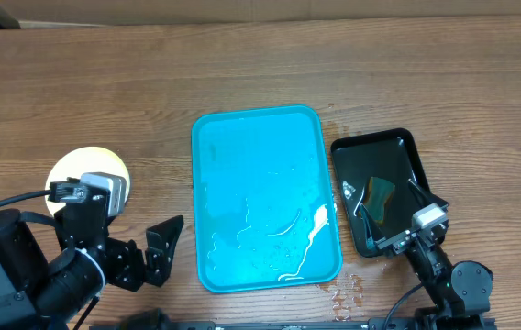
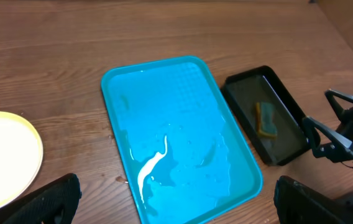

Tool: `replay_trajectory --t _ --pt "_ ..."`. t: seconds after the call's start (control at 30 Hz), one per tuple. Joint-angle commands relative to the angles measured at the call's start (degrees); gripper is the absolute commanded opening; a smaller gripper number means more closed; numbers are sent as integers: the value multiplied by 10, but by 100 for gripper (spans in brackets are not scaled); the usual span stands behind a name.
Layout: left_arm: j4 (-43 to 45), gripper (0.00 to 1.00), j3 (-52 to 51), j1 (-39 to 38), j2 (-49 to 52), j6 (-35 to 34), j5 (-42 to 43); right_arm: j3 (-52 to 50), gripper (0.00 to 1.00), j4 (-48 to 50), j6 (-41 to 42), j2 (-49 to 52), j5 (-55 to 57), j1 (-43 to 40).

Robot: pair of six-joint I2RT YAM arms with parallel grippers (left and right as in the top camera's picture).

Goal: Clean dirty plates on tray and stack at the side

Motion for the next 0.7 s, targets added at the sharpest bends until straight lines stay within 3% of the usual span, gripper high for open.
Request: replay_trajectory --t 0.0,0.2,0.37,0.53,0.67 --pt "3 100 -1 -40 -1 15 -7 -6 100 2 -2 -4 5 -2" --pt "51 100 -22 -71 -18 9 -61 -6 100 2 -2 -4 5 -2" --pt "228 100 -146 -103 -89 -53 -72 -6 100 2 -2 -4 5 -2" --pt "374 100 -310 -126 -176 -177 -148 -6 100 2 -2 -4 5 -2" --pt "494 100 -427 -153 -249 -188 -173 -6 100 2 -2 -4 5 -2"
